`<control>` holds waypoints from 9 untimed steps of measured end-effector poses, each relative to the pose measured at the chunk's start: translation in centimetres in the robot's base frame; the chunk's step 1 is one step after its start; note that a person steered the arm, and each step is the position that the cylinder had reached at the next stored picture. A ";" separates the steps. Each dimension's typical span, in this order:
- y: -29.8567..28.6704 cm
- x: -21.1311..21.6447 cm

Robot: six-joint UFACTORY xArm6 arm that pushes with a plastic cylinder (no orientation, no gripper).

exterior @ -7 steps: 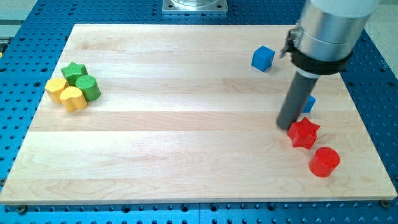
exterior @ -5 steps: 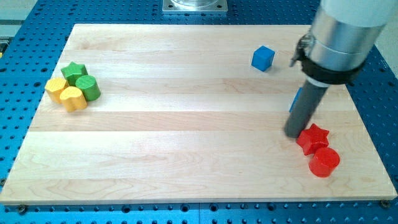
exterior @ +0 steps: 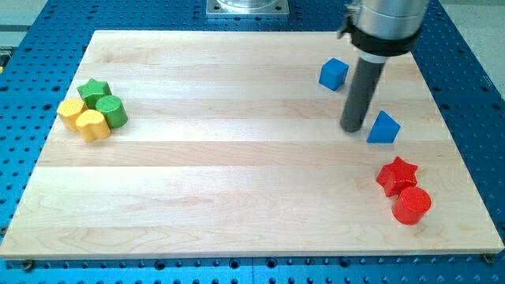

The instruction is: Push the blue triangle into the red star

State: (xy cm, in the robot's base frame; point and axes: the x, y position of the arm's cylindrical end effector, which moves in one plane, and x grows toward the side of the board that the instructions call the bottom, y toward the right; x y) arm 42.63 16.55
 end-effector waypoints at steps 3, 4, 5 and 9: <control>5.2 2.5; 4.5 5.5; 1.6 6.1; -8.2 -9.5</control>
